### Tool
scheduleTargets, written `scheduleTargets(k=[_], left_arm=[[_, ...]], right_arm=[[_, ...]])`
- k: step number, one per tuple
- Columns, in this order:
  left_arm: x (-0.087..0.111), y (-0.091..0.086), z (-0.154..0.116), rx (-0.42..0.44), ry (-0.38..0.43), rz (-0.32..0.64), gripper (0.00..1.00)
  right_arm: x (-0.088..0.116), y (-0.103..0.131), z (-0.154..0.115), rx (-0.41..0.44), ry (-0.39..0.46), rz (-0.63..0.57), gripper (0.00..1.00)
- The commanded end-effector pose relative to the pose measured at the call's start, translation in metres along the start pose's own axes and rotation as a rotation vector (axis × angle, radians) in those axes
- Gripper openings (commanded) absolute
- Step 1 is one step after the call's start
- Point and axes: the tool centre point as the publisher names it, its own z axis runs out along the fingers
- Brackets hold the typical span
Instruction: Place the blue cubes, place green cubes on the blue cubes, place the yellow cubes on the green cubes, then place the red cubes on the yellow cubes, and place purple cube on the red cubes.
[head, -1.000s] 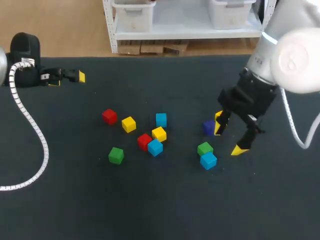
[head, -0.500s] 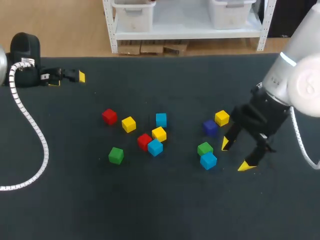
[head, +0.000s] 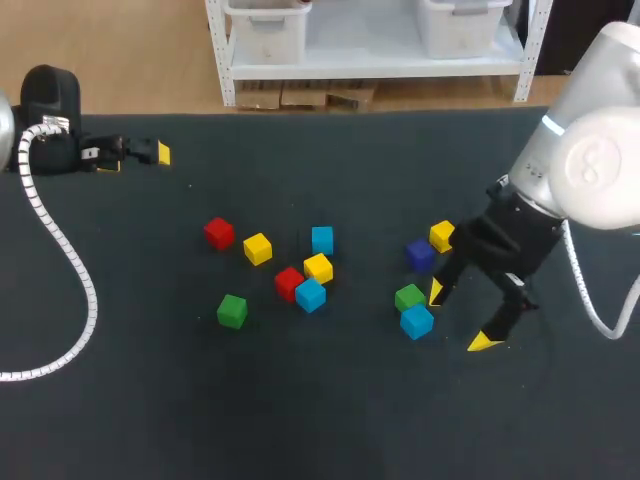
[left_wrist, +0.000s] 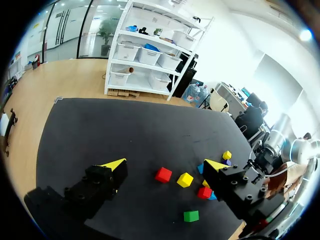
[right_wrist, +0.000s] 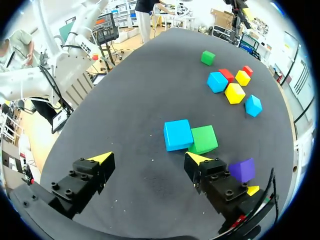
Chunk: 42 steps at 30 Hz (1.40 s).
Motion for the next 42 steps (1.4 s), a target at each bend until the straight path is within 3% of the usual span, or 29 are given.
scheduleTargets(k=[1, 8, 26, 28, 29, 31, 35, 42], left_arm=[[0.0, 0.0, 0.0, 0.0, 0.0, 0.0, 1.0], [0.0, 0.0, 0.0, 0.0, 0.0, 0.0, 1.0], [0.0, 0.0, 0.0, 0.0, 0.0, 0.0, 1.0], [0.0, 0.0, 0.0, 0.0, 0.0, 0.0, 1.0], [0.0, 0.0, 0.0, 0.0, 0.0, 0.0, 1.0], [0.0, 0.0, 0.0, 0.0, 0.0, 0.0, 1.0], [0.0, 0.0, 0.0, 0.0, 0.0, 0.0, 1.0], [0.0, 0.0, 0.0, 0.0, 0.0, 0.0, 1.0]], right_arm=[[0.0, -0.009, 0.003, -0.016, -0.011, -0.002, 0.93], [-0.002, -0.015, 0.006, -0.021, -0.017, 0.001, 1.0], [-0.018, -0.026, 0.016, -0.03, -0.037, -0.014, 1.0], [-0.019, -0.026, 0.016, -0.03, -0.036, -0.016, 0.93], [-0.019, -0.027, 0.016, -0.029, -0.036, -0.017, 0.83], [-0.02, -0.027, 0.016, -0.028, -0.035, -0.018, 0.79], [-0.02, -0.028, 0.016, -0.026, -0.036, -0.017, 0.51], [-0.021, -0.029, 0.017, -0.027, -0.041, -0.021, 0.49]])
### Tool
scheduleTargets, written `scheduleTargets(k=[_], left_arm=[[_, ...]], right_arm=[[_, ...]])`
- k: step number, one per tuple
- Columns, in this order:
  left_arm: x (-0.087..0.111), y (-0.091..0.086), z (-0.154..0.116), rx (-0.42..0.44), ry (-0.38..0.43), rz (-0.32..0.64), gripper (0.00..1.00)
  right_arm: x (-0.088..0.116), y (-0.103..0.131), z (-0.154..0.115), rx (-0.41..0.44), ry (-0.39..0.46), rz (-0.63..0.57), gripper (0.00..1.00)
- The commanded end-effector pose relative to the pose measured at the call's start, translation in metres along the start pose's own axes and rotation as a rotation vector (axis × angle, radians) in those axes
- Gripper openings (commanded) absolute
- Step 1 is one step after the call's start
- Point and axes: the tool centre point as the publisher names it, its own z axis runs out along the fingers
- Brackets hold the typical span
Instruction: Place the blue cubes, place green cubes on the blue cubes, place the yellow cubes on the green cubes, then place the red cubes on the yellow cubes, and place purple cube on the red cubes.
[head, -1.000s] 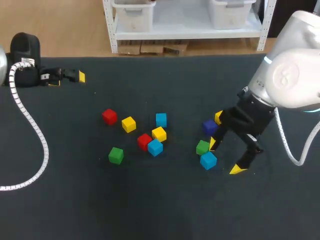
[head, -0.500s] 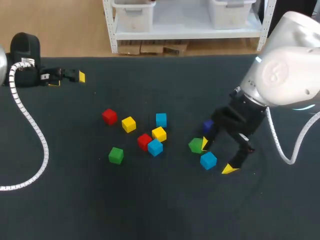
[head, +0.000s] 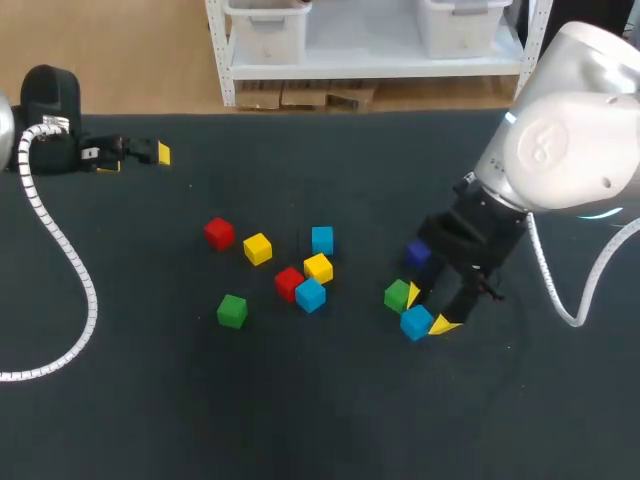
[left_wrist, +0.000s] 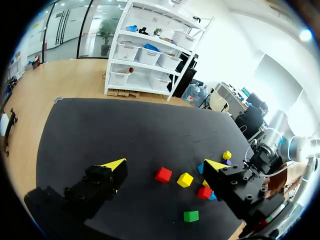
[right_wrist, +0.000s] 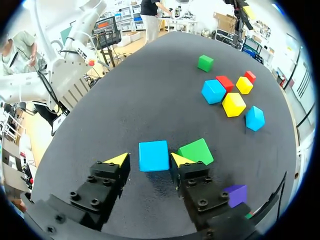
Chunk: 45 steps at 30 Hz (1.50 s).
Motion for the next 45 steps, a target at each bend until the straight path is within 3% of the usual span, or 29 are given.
scheduleTargets(k=[1, 5, 7, 10, 18, 26, 35, 45], left_arm=[[0.0, 0.0, 0.0, 0.0, 0.0, 0.0, 1.0], [0.0, 0.0, 0.0, 0.0, 0.0, 0.0, 1.0], [0.0, 0.0, 0.0, 0.0, 0.0, 0.0, 1.0], [0.0, 0.0, 0.0, 0.0, 0.0, 0.0, 1.0], [0.0, 0.0, 0.0, 0.0, 0.0, 0.0, 1.0], [0.0, 0.0, 0.0, 0.0, 0.0, 0.0, 1.0], [0.0, 0.0, 0.0, 0.0, 0.0, 0.0, 1.0], [0.0, 0.0, 0.0, 0.0, 0.0, 0.0, 1.0]], right_arm=[[0.0, -0.002, 0.001, -0.003, -0.005, -0.002, 0.49], [0.001, -0.002, 0.002, -0.004, -0.006, -0.002, 0.44], [0.001, -0.002, 0.002, -0.003, -0.006, 0.0, 0.31], [0.001, -0.001, 0.001, 0.002, -0.018, 0.012, 0.0], [-0.007, 0.008, -0.011, 0.02, -0.059, 0.055, 0.0], [-0.015, 0.002, -0.048, 0.066, 0.006, 0.128, 0.0], [-0.015, -0.033, -0.076, 0.119, 0.034, 0.204, 0.0], [-0.021, -0.082, -0.072, 0.195, 0.046, 0.262, 0.0]])
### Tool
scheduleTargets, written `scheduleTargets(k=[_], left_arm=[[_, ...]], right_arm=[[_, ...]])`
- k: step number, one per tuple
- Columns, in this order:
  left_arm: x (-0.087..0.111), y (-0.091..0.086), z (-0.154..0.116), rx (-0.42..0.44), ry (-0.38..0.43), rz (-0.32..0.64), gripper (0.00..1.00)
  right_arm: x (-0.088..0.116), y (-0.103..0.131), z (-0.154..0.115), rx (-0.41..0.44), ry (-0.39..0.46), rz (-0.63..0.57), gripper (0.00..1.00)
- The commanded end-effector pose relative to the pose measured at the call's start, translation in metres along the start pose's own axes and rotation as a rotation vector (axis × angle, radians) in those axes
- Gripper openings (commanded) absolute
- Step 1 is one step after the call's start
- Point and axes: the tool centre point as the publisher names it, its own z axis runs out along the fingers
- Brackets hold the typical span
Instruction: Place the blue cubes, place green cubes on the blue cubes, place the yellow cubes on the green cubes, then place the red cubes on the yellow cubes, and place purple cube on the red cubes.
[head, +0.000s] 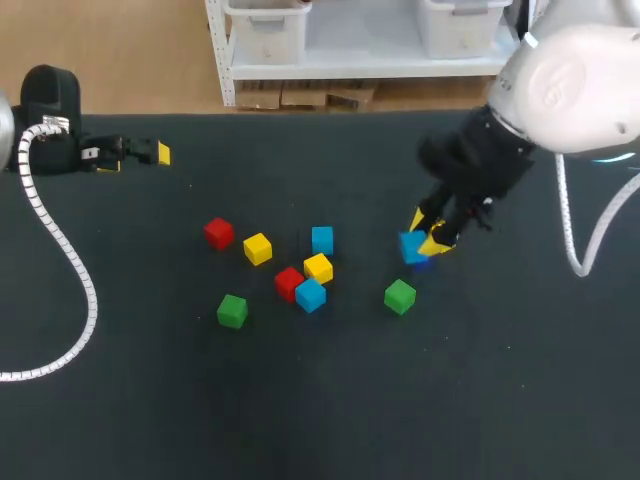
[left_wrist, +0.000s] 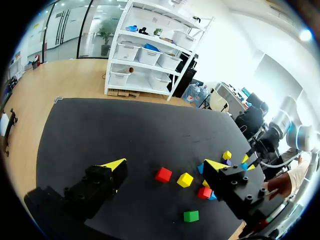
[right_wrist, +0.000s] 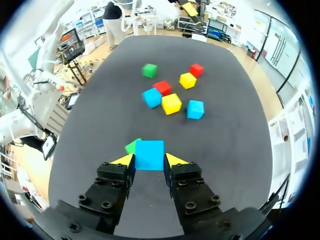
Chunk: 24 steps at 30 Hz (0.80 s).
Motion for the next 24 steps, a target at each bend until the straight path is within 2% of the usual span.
scheduleTargets(k=[1, 10, 24], left_arm=[[0.0, 0.0, 0.0, 0.0, 0.0, 0.0, 1.0], [0.0, 0.0, 0.0, 0.0, 0.0, 0.0, 1.0], [0.0, 0.0, 0.0, 0.0, 0.0, 0.0, 1.0]], right_arm=[[-0.011, -0.02, 0.014, 0.004, -0.001, 0.009, 0.0], [-0.025, -0.044, 0.043, 0.026, -0.014, 0.048, 0.0], [-0.024, -0.06, 0.067, 0.068, -0.016, 0.155, 0.0]])
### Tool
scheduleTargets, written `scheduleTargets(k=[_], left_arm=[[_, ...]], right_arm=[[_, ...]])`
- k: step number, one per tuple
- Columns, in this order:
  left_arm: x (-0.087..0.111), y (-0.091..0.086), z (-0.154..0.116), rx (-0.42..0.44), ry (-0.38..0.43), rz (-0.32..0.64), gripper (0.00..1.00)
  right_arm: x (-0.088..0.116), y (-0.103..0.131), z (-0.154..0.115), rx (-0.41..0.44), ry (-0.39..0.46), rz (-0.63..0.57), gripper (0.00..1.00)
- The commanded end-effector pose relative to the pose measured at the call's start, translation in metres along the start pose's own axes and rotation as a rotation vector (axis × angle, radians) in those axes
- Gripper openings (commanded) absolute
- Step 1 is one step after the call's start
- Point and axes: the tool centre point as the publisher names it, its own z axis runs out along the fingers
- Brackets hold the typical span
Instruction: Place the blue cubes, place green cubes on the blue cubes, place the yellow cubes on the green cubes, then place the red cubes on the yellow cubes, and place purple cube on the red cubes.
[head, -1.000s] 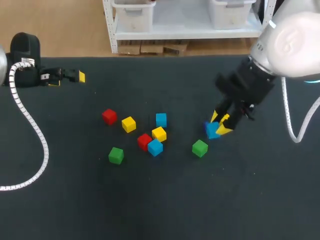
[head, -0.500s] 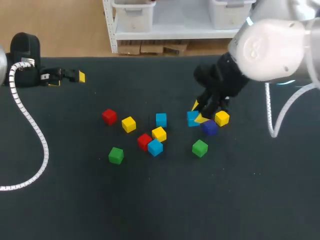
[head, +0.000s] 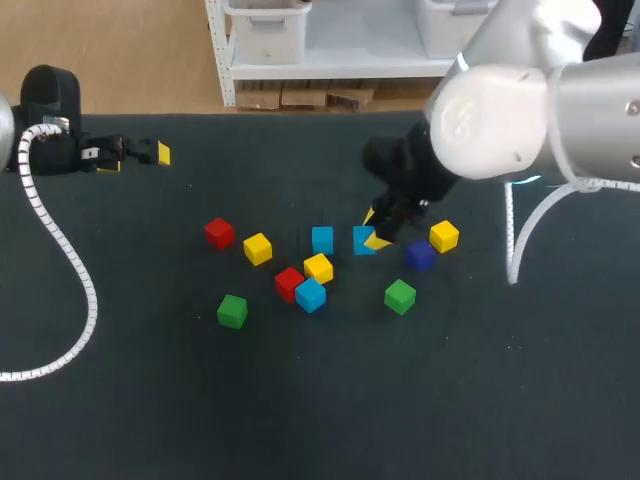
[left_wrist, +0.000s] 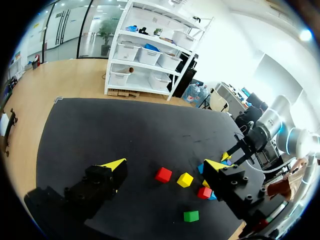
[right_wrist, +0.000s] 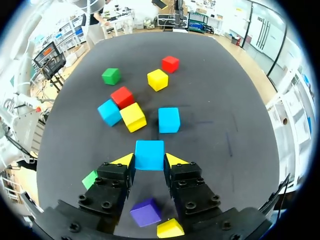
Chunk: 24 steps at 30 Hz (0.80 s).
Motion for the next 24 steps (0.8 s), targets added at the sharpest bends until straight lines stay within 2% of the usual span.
scheduleTargets(k=[1, 24], left_arm=[[0.0, 0.0, 0.0, 0.0, 0.0, 0.0, 1.0], [0.0, 0.0, 0.0, 0.0, 0.0, 0.0, 1.0]], right_arm=[[0.0, -0.003, 0.007, 0.009, -0.007, 0.005, 0.0], [-0.001, -0.019, 0.02, 0.021, -0.021, 0.011, 0.0]])
